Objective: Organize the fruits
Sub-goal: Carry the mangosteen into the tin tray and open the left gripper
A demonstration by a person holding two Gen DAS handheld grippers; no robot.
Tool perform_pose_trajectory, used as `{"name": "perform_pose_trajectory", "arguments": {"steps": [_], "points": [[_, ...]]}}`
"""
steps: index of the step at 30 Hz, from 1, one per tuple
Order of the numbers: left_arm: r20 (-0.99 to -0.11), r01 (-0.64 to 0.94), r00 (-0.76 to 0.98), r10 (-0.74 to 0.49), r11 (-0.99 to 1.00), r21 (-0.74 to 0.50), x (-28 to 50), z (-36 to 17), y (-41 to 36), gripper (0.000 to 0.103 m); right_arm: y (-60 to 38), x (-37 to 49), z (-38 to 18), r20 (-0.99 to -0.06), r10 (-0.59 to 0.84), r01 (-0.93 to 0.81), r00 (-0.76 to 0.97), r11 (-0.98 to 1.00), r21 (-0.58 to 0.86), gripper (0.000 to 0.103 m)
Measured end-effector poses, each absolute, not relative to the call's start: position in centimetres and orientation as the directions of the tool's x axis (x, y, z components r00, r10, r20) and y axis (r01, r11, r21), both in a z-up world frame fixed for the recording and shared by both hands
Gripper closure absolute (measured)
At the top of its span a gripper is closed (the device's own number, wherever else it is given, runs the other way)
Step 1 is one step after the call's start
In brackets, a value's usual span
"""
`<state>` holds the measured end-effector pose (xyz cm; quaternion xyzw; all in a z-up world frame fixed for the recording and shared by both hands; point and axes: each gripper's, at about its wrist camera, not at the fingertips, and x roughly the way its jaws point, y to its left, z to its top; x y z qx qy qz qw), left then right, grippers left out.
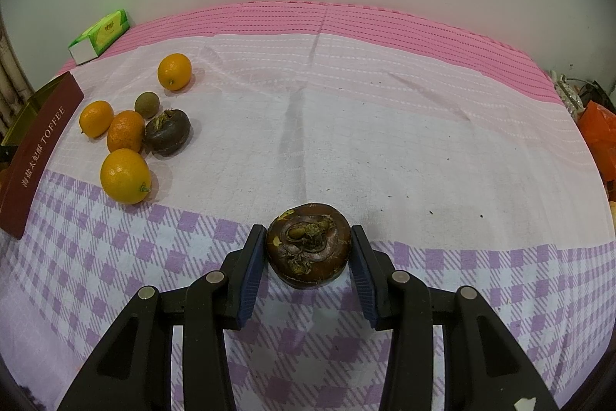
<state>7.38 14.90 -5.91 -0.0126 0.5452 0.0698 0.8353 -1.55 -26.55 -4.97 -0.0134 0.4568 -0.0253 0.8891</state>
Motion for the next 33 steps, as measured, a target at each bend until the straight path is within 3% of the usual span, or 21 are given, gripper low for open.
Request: {"name": "perform_pose_trajectory", "arguments": {"steps": [17,33], "points": [[-0.909,-0.12,0.4,0.116,0.99,0.073,7.3,-5.9,14.7,0.057,-26.5,-1.6,-5.0,-0.812,-0.061,0.035,0.581,0.998,-0.05,0.063],[-0.873,-0.089,0.467,0.141,0.99,0.113,5.4,-3.5,14.9,0.029,-26.2,-1.1,-4.8,-0.817,-0.077,0.057,0.571,0.997,-0.053,0.063]]}}
